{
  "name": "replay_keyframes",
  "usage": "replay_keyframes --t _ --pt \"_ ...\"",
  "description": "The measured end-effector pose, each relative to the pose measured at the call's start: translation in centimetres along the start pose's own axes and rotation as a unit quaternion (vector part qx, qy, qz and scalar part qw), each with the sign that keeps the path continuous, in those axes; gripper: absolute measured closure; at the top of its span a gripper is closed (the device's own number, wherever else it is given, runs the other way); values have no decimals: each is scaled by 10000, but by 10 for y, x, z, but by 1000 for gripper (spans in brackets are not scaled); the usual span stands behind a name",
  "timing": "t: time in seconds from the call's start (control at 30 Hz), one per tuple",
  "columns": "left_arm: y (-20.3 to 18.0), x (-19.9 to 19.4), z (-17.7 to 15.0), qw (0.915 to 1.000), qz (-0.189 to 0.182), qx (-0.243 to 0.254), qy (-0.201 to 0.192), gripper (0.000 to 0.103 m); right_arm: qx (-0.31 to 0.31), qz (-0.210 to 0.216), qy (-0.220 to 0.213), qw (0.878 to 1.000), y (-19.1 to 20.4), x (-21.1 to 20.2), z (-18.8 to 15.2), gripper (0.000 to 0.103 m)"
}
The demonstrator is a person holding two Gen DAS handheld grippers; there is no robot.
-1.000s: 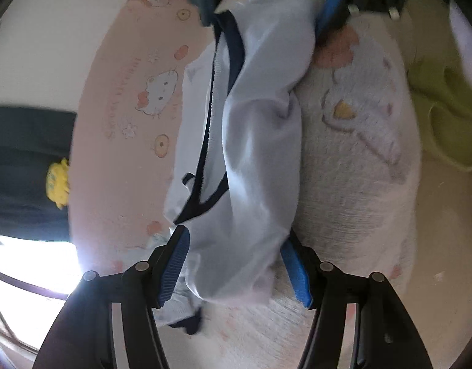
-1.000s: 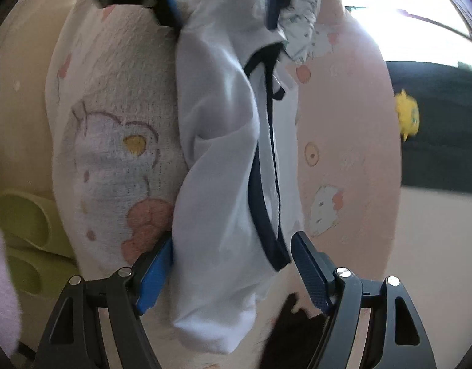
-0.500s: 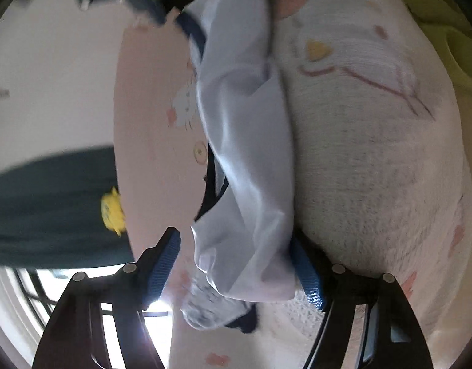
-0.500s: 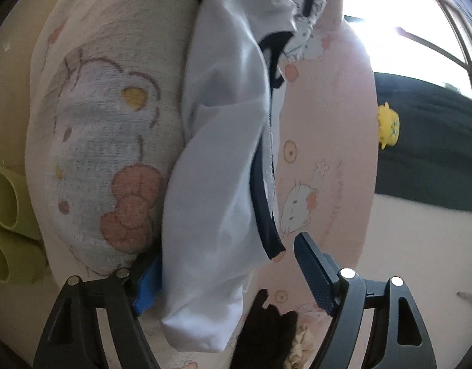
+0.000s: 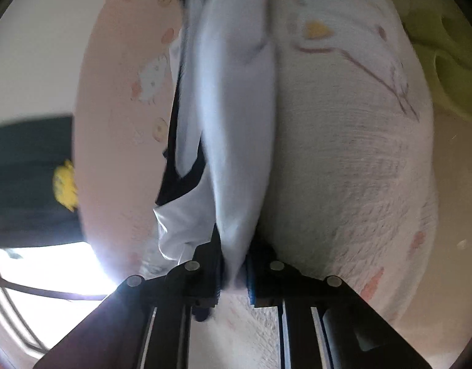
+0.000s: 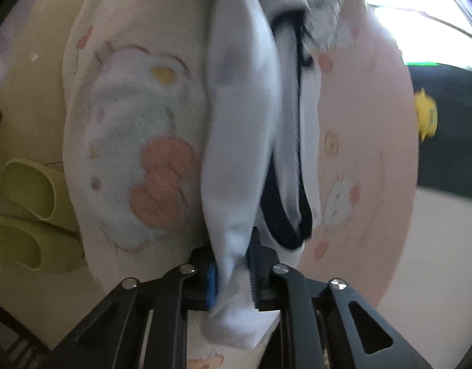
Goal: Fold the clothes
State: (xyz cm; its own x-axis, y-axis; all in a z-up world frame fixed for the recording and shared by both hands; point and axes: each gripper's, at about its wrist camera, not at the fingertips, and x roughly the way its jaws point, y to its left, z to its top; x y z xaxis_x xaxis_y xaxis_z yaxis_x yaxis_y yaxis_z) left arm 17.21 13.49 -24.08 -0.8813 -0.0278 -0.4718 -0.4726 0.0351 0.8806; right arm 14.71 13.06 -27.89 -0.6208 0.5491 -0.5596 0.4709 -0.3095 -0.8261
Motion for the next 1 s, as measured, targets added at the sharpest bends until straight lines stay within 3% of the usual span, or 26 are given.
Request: replay_keyframes --t 0.13,0.33,0.43,0.47,0.5,0.53,0.57,0.6,0.67,0.8,0.93,1.0 --pt "5 4 -5 9997 -131 157 -154 93 384 422 116 9983 -14 12 -15 95" --pt "1 0 -4 9991 83 339 -223 90 320 375 60 9988 -10 9 -14 92" --pt "-2 -2 -1 9986 248 438 -164 89 78 -25 105 9999 3 3 -11 77" --pt "-6 -1 -1 9975 385 576 -135 88 28 -190 101 9998 5 2 -11 64" --pt "-11 -1 -1 9960 523 714 -105 85 -1 -315 78 9995 5 1 -10 50" --pt "-14 -3 -1 9950 598 787 -117 80 2 -385 31 9993 4 -1 -10 44" --pt "-16 -7 -1 9943 646 833 -146 58 4 -455 -16 9990 3 -3 -10 35" --pt "-20 -13 -3 9929 823 840 -198 36 2 -486 -58 9988 2 -5 -9 34" --pt "-19 -18 -2 9876 1262 855 -385 12 -38 -461 -106 9989 2 -6 -8 33" --pt "-19 -18 1 9866 1166 987 -573 10 -423 -615 -245 9969 10 -1 -7 32" --pt "-22 -6 0 9785 1425 1319 -697 9 -669 -591 -383 9953 11 3 -9 31" --pt "-14 -4 1 9841 1161 1159 -677 9 -620 -380 -421 9965 5 6 -11 31"
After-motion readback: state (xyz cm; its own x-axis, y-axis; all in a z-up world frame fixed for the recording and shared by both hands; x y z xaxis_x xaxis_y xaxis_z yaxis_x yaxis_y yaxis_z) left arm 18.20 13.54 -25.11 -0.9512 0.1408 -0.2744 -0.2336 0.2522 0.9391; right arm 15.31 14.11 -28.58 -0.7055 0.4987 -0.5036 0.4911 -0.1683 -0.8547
